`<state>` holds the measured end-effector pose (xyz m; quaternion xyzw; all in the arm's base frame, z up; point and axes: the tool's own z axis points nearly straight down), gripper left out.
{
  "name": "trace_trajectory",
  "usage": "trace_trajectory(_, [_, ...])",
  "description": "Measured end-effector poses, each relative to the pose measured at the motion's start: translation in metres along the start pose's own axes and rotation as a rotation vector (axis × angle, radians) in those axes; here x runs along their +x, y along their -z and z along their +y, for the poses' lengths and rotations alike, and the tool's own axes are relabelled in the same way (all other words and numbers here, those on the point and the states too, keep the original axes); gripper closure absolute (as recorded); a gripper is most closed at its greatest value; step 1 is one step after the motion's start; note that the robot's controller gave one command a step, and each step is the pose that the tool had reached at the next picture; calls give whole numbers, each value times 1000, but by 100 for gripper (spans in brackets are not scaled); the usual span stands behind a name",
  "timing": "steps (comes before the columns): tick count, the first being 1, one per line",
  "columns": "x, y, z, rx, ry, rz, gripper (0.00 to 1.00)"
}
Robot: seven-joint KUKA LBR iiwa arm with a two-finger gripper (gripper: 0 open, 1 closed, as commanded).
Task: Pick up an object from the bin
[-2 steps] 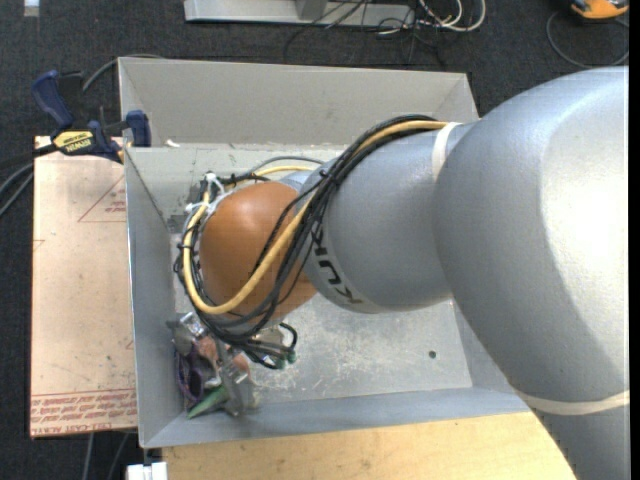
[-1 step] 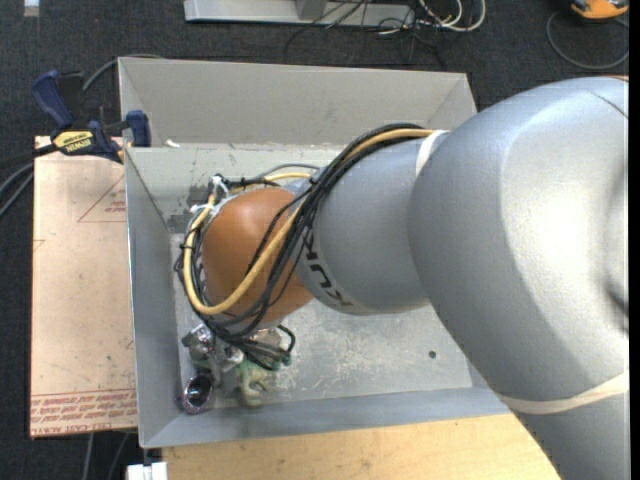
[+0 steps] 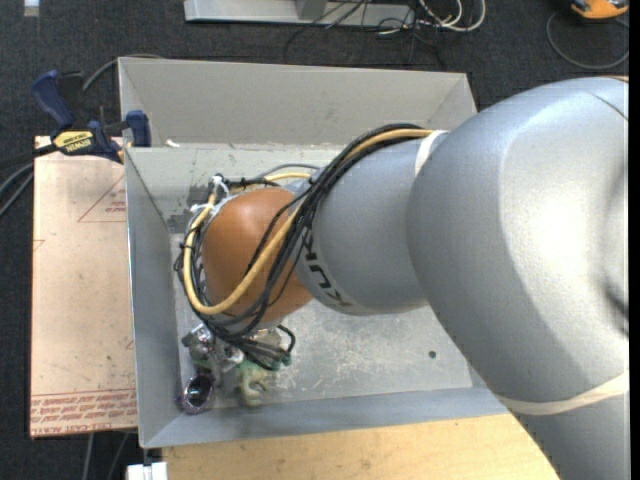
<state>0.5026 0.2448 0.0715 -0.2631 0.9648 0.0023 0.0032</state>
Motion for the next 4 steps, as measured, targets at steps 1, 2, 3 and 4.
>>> trace_trajectory(1, [2, 0, 0, 0, -6, -8, 100])
trace_trajectory(2, [3, 3, 1, 0, 4, -5, 100])
trace_trajectory(3, [0, -1, 1, 0, 9, -11, 100])
trace_trajectory(4, [-1, -1, -8, -1, 31, -9, 100])
